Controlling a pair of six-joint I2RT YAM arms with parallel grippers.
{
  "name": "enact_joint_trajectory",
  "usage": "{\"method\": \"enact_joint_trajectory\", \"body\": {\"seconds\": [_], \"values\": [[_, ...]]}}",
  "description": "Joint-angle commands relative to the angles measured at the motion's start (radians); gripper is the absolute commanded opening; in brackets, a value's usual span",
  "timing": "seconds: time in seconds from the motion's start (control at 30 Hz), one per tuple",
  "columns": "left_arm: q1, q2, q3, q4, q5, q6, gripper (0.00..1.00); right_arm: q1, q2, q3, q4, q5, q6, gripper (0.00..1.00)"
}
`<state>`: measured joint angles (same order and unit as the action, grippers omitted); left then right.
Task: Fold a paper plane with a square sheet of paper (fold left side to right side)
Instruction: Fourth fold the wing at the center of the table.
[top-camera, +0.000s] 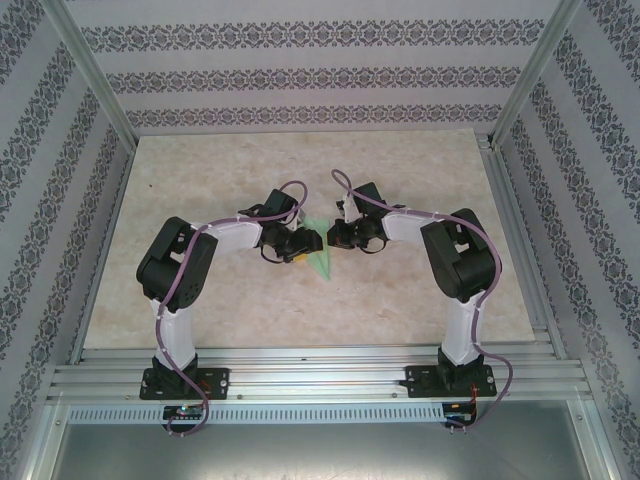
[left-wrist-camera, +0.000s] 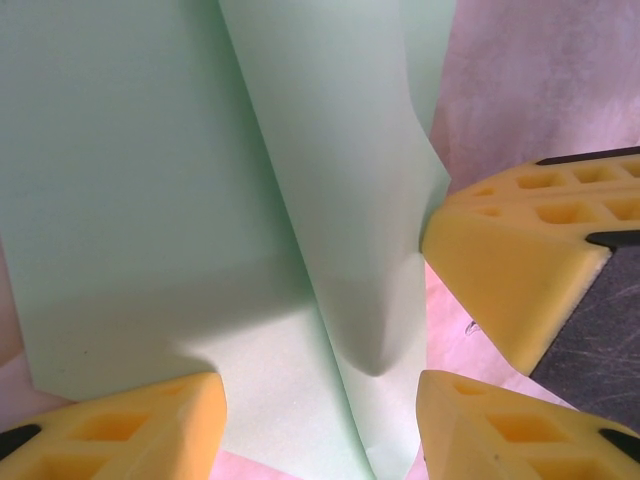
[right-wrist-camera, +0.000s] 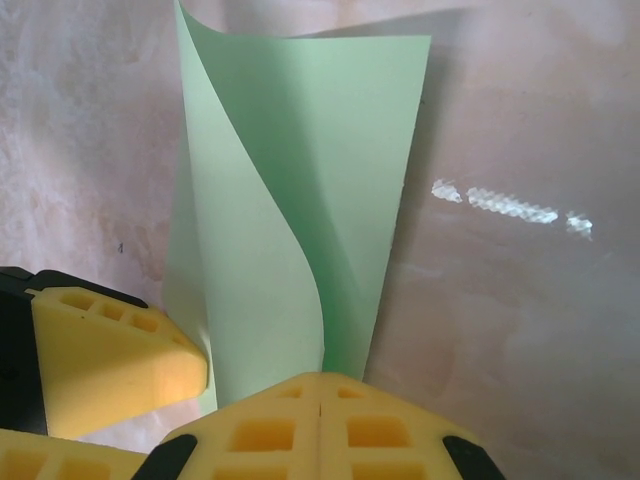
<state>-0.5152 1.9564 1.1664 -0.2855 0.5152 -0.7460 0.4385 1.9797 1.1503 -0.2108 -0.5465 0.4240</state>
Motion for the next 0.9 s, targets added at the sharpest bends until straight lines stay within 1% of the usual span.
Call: {"method": "enact_joint_trajectory", "body": {"seconds": [0.0,0.43,0.53,0.73,0.87], "values": [[-0.020,0.091,-0.020,-0.042,-0.078,0.013,0.57,0.005,0.031,0.016,-0.004,0.013,-0.016,0.00],[-0.020,0.090,-0.014,-0.051,-0.079,0.017,0.56,0.005,0.049,0.028,-0.040,0.044,-0.026,0.00],[-0.021,0.083,-0.016,-0.047,-0.079,0.015,0.54,0.005,0.051,0.032,-0.057,0.052,-0.036,0.00],[-0.021,-0.005,-0.012,-0.059,-0.079,0.021,0.50,0.008,0.059,0.028,-0.065,0.052,-0.040,0.00],[-0.020,-0.064,0.008,-0.078,-0.068,0.029,0.50,0.011,0.061,0.029,-0.064,0.053,-0.042,0.00]]}}
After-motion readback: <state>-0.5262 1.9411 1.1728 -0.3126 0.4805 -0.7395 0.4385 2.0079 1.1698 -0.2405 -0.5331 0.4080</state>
